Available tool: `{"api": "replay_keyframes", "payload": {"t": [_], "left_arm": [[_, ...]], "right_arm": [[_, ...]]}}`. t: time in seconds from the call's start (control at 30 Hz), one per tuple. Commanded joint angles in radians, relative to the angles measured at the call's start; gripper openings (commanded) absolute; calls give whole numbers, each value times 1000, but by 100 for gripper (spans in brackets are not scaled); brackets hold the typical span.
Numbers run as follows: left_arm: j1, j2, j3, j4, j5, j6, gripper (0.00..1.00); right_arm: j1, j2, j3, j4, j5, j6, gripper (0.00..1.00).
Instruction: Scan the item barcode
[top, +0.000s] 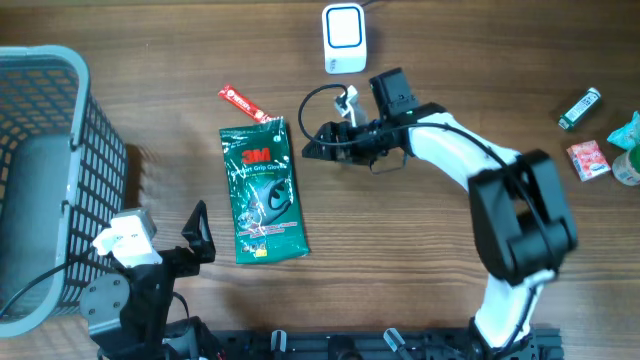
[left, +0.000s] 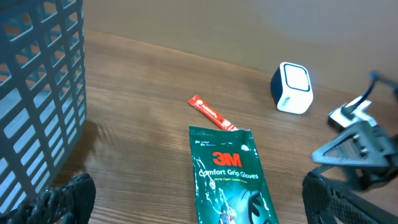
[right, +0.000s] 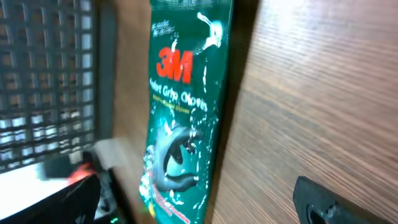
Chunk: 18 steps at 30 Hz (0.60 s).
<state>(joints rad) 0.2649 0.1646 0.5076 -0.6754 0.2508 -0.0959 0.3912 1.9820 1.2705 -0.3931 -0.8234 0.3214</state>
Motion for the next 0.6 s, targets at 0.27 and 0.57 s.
{"api": "replay_keyframes", "payload": {"t": [0.27,0.57], "left_arm": [[6,-5,-1,4,-6,-11,100],[6,-5,-1,3,-6,-10,100]], "right_arm": [[354,108,67,82,744,45,99],[521,174,105,-2,823,-87,100]]}}
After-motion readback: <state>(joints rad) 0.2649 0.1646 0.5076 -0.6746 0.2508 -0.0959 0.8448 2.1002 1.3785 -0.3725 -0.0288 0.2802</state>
